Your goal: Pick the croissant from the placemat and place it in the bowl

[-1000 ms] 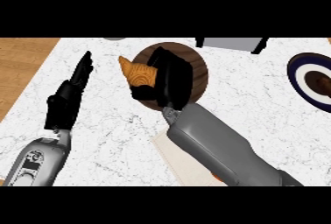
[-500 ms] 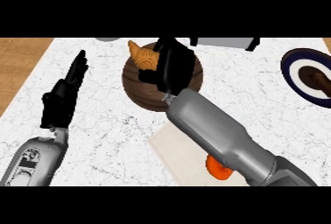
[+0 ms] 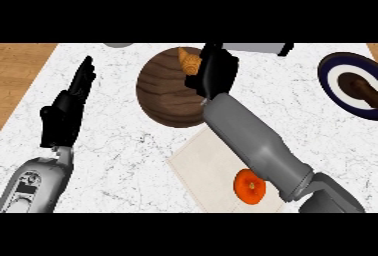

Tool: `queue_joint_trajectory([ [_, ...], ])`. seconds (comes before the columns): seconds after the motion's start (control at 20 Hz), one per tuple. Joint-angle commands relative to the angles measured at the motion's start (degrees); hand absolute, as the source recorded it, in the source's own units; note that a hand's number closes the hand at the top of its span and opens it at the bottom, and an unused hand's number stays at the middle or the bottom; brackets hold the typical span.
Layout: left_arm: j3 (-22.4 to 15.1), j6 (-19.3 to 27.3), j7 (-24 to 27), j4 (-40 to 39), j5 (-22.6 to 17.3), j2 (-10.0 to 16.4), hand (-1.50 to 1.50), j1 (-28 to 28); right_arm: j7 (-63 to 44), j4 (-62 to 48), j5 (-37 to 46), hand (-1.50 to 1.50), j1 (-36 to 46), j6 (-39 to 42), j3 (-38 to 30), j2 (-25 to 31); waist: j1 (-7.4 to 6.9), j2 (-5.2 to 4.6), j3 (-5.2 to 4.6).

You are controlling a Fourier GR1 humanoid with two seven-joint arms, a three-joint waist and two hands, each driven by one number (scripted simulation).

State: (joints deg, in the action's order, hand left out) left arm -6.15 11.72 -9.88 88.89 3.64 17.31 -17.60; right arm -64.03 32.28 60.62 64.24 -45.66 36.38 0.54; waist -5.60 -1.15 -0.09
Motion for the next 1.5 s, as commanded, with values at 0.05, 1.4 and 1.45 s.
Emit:
queue_joint_trajectory([
  [0.05, -0.7, 0.8, 1.7, -1.1, 0.4, -2.2, 0.0, -0.2, -5.6, -7.9, -1.2, 1.5, 0.7, -5.7, -2.9, -0.5, 0.13, -0.72, 0.04],
  [1.4, 3.6, -0.6, 3.1, 0.4, 0.9, 0.4, 0.0, 5.4, 40.3, 16.1, -39.4, -1.5, -20.4, -24.2, -9.8, -0.5, 4.27, 0.84, 0.15],
  [1.45, 3.5, -0.2, 1.3, 0.0, 1.7, 0.0, 0.0, 3.5, 38.7, 17.4, -39.9, -1.5, -20.6, -25.4, -6.9, -0.5, 4.43, 0.95, 0.13],
])
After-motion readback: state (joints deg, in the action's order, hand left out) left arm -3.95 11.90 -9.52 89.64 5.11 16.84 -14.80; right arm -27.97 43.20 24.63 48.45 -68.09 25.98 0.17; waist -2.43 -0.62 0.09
